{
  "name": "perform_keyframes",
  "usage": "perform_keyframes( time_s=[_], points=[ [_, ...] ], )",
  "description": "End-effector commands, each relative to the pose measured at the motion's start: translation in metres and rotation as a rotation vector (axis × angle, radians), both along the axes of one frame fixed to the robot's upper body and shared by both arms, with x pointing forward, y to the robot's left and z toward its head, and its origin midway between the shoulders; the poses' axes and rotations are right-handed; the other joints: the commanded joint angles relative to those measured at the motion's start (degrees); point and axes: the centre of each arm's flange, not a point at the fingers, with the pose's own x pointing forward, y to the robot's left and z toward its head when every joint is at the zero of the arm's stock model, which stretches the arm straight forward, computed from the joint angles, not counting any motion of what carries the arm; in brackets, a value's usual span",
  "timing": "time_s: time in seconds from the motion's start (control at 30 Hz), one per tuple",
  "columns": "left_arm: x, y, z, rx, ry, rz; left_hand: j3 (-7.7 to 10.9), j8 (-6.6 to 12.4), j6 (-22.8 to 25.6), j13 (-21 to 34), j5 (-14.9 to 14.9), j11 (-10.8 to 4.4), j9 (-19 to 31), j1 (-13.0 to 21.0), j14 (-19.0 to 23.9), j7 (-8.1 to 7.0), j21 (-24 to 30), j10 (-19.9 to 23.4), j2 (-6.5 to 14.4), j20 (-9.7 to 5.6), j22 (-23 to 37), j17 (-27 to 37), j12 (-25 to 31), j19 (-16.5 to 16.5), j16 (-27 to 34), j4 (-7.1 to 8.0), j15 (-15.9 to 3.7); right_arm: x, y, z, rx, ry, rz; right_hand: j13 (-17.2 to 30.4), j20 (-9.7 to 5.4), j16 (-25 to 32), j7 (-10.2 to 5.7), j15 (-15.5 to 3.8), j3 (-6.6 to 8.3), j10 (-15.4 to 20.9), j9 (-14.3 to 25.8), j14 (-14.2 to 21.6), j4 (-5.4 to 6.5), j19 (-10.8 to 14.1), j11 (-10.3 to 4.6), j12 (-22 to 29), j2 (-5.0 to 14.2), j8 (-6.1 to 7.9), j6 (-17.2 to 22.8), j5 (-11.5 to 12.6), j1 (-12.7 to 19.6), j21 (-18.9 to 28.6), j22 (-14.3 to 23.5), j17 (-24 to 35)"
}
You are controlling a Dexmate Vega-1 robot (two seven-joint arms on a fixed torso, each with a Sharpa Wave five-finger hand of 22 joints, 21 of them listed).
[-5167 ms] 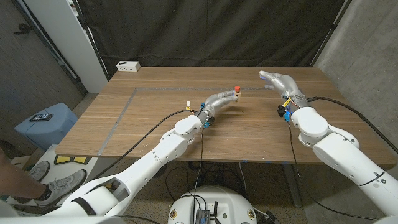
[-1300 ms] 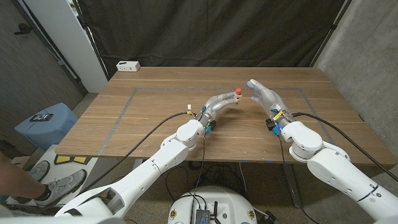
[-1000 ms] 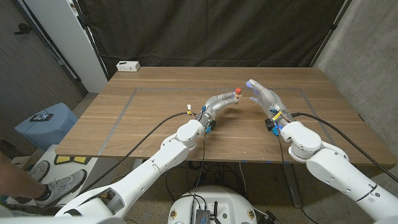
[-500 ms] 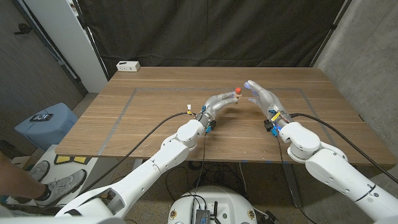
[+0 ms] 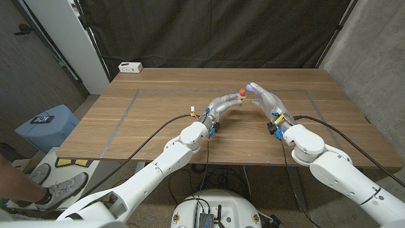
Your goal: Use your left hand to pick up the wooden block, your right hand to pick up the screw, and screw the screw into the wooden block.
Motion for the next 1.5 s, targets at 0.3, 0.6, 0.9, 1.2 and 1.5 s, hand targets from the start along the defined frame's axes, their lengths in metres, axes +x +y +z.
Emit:
perform_keyframes(
  time_s=[0.3, 0.6, 0.9, 1.2, 1.5],
  points=[
    [0.0029, -0.0020, 0.0019, 0.005, 0.003, 0.005, 0.05, 0.23, 0.7, 0.0, 0.3, 0.02, 0.1, 0.0, 0.2, 0.34, 0.2, 0.6, 0.5, 0.32, 0.2, 0.2, 0.3, -0.1, 0.4, 0.31, -3.44, 0.0043, 0.0022, -0.0018, 0.000, 0.006, 0.010, 0.1, 0.14, 0.4, -0.31, 0.02, 0.06, -0.8, 0.2, -0.6, -0.20, -0.3, -0.35, 0.1, 0.25, 0.22, 0.5, 0.1, -0.2, 0.4, 0.2, 0.2],
    [0.0042, -0.0022, 0.0026, 0.004, 0.003, 0.007, 0.07, 0.26, 0.7, 0.0, 0.3, 0.00, 0.1, 0.1, 0.2, 0.29, 0.2, 0.6, 0.5, 0.29, 0.2, 0.1, 0.3, -0.1, 0.4, 0.26, -3.51, 0.0058, 0.0026, -0.0021, 0.000, 0.006, 0.013, 0.1, 0.14, 0.4, -0.42, 0.01, 0.09, -0.9, 0.2, -0.7, -0.27, -0.2, -0.45, 0.1, 0.35, 0.16, 0.7, 0.1, -0.3, 0.4, 0.2, 0.2],
    [0.0040, -0.0022, 0.0022, 0.002, 0.004, 0.012, 0.06, 0.23, 0.7, 0.0, 0.3, 0.02, 0.1, 0.0, 0.3, 0.31, 0.3, 0.6, 0.5, 0.39, 0.2, 0.2, 0.3, -0.1, 0.4, 0.29, -3.49, 0.0061, 0.0037, -0.0035, 0.006, 0.008, 0.011, 0.1, 0.10, 0.4, -0.46, -0.01, 0.13, -1.0, 0.2, -0.8, -0.33, -0.1, -0.49, 0.1, 0.45, 0.07, 0.8, 0.1, -0.3, 0.5, 0.2, 0.2],
    [0.0035, -0.0012, 0.0021, -0.002, 0.002, 0.017, 0.05, 0.24, 0.7, 0.1, 0.3, 0.02, 0.1, 0.1, 0.3, 0.23, 0.2, 0.7, 0.5, 0.29, 0.2, 0.1, 0.3, -0.1, 0.4, 0.25, -3.48, 0.0063, 0.0059, -0.0037, 0.002, 0.005, 0.018, 0.1, 0.11, 0.4, -0.78, -0.04, 0.18, -1.2, 0.2, -1.0, -0.43, 0.0, -0.71, 0.1, 0.58, -0.01, 0.9, 0.1, -0.3, 0.5, 0.2, 0.2],
    [0.0029, -0.0006, 0.0022, -0.004, 0.001, 0.019, 0.06, 0.27, 0.8, 0.1, 0.3, 0.03, 0.1, 0.1, 0.3, 0.36, 0.3, 0.7, 0.5, 0.31, 0.2, 0.1, 0.3, 0.0, 0.4, 0.24, -3.43, 0.0055, 0.0080, -0.0042, 0.003, 0.008, 0.021, 0.1, 0.12, 0.5, -0.93, -0.04, 0.23, -1.3, 0.2, -1.1, -0.51, 0.0, -0.72, 0.2, 0.69, -0.06, 1.1, 0.1, -0.3, 0.5, 0.2, 0.2]
  ],
)
